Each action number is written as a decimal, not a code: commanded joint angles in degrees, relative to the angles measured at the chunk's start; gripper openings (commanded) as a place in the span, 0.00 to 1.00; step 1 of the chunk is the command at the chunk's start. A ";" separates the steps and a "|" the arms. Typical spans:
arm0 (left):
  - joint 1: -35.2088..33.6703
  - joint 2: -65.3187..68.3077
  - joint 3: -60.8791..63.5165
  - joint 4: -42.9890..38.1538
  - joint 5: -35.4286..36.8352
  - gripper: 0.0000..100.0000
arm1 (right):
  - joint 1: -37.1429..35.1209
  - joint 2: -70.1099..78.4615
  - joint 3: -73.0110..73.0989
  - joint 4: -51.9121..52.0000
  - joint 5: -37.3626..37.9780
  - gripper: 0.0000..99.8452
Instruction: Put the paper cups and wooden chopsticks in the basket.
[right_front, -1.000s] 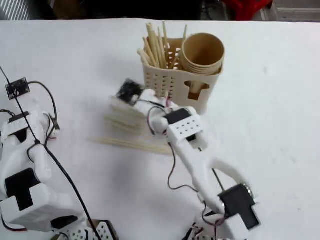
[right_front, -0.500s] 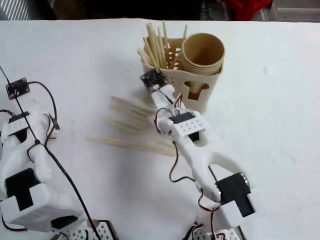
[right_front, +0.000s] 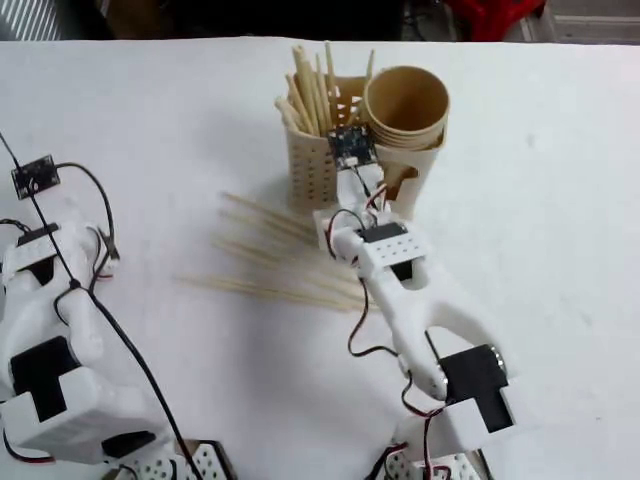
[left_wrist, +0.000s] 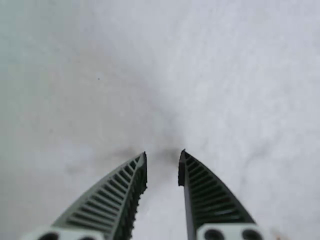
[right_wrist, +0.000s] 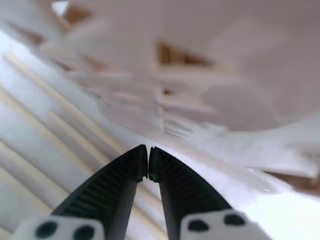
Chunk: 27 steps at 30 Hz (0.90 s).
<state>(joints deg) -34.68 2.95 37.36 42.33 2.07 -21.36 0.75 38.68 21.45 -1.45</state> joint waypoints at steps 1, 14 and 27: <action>0.84 -0.31 -0.26 -0.97 0.35 0.12 | 0.31 -0.66 0.44 -0.92 -0.62 0.02; 0.84 -0.31 -0.26 -0.97 0.35 0.12 | 0.31 0.22 1.58 -1.19 -0.62 0.02; 0.84 -0.31 -0.26 -0.88 0.35 0.12 | 0.22 4.18 1.32 -6.81 -0.62 0.02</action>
<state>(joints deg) -34.68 2.95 37.36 42.33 2.07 -21.19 5.05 39.74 15.21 -1.71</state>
